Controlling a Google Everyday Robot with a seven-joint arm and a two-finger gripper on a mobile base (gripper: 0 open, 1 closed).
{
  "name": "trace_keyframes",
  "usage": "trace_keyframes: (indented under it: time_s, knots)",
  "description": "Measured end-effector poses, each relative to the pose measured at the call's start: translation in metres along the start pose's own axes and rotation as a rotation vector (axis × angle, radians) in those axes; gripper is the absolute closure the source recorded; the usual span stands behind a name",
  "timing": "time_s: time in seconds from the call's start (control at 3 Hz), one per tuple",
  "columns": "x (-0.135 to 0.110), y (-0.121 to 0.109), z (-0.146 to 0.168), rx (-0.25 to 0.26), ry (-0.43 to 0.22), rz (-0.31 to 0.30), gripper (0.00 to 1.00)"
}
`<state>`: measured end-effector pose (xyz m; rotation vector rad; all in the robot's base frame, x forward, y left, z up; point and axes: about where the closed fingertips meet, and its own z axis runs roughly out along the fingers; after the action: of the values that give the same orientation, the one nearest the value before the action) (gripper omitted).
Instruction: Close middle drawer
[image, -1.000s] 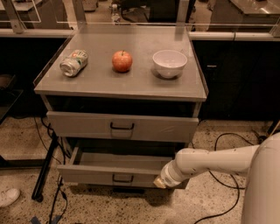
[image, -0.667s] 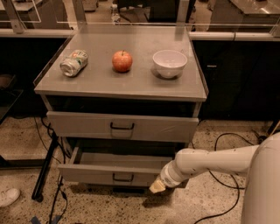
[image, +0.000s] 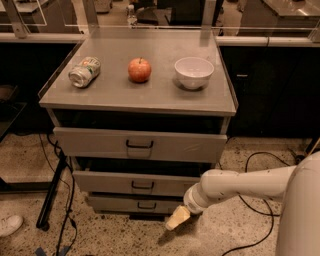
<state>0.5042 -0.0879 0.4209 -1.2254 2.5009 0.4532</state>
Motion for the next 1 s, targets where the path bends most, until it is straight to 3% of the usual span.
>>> trace_keyframes:
  time_s: [0.33,1.0]
  knots:
    - [0.0,0.0,0.0,0.0,0.0,0.0,0.12]
    - [0.0,0.0001,0.0001,0.0,0.0,0.0,0.56]
